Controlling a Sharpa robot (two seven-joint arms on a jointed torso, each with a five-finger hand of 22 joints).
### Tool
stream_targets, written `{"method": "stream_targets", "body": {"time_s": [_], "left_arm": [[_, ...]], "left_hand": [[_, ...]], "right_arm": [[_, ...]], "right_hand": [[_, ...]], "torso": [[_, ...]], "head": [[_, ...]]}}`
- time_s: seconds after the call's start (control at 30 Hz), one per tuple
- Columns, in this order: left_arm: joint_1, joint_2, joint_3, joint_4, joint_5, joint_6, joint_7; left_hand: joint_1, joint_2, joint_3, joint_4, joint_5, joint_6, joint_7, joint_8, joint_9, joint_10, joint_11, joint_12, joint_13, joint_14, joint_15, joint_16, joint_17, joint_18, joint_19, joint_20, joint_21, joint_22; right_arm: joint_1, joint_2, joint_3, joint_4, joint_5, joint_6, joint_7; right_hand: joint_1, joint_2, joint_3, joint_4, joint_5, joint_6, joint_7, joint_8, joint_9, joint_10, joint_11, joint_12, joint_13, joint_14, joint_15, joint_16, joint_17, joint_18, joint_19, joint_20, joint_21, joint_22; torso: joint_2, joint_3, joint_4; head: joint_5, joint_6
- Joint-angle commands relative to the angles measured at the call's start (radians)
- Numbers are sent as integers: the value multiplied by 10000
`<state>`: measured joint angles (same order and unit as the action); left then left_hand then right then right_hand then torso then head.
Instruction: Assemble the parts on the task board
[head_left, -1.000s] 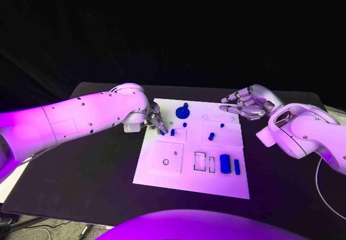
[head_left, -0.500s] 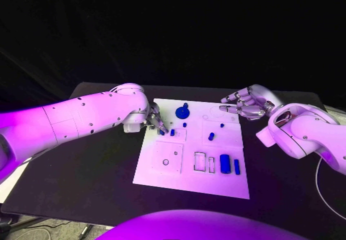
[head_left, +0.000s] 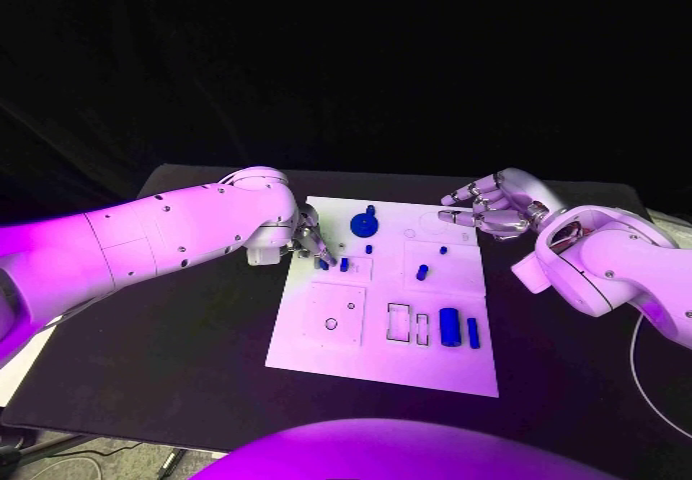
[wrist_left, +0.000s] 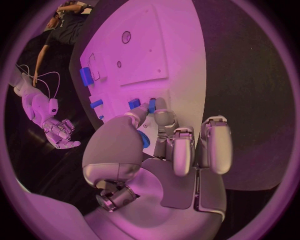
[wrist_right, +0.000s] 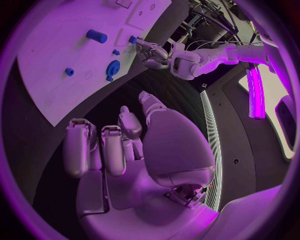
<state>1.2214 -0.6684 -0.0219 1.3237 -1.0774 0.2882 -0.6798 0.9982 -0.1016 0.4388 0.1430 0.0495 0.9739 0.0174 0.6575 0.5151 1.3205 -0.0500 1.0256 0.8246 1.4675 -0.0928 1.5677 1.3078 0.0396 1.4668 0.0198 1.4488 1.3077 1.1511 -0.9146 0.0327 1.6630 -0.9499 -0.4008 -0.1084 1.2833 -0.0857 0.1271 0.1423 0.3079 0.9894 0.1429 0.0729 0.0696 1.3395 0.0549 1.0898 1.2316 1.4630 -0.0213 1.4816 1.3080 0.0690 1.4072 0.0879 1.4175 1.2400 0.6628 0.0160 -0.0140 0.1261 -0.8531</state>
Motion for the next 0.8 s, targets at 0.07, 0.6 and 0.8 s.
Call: {"method": "stream_targets", "body": {"time_s": [0.07,0.6,0.8], "left_arm": [[-90,26,-56,40,59,50,-77],[-96,57,-26,131,9,-97,-120],[-96,65,-20,161,-31,-139,-146]], "left_hand": [[-56,42,-56,-14,21,92,16,58,-18,88,21,50,36,1033,-80,31,2630,-95,576,-94,58,1861],[-199,-80,-328,137,20,158,0,99,-129,174,2,107,101,1033,-102,31,2630,-113,612,-115,130,1918],[-227,-143,-422,178,21,177,-6,113,-161,195,-4,123,120,1033,-107,31,2630,-120,624,-120,156,1939]], "right_arm": [[-6,10,0,7,-25,152,54],[-6,52,0,-27,-3,183,61],[-6,53,0,-29,4,192,62]], "right_hand": [[-16,91,-57,-15,52,83,-16,33,10,37,-22,10,-12,756,-9,-37,1212,-8,27,-46,-25,-12],[-26,82,-83,-3,58,82,-17,32,9,38,-22,15,-11,758,-9,-34,1218,-8,26,-46,-26,-13],[-26,82,-83,-3,58,82,-17,32,9,38,-22,15,-11,758,-9,-34,1218,-8,26,-46,-26,-13]], "torso": [[6,-1,2],[2,5,1],[11,4,3]], "head": [[-18,-5],[-44,-8],[-61,-20]]}}
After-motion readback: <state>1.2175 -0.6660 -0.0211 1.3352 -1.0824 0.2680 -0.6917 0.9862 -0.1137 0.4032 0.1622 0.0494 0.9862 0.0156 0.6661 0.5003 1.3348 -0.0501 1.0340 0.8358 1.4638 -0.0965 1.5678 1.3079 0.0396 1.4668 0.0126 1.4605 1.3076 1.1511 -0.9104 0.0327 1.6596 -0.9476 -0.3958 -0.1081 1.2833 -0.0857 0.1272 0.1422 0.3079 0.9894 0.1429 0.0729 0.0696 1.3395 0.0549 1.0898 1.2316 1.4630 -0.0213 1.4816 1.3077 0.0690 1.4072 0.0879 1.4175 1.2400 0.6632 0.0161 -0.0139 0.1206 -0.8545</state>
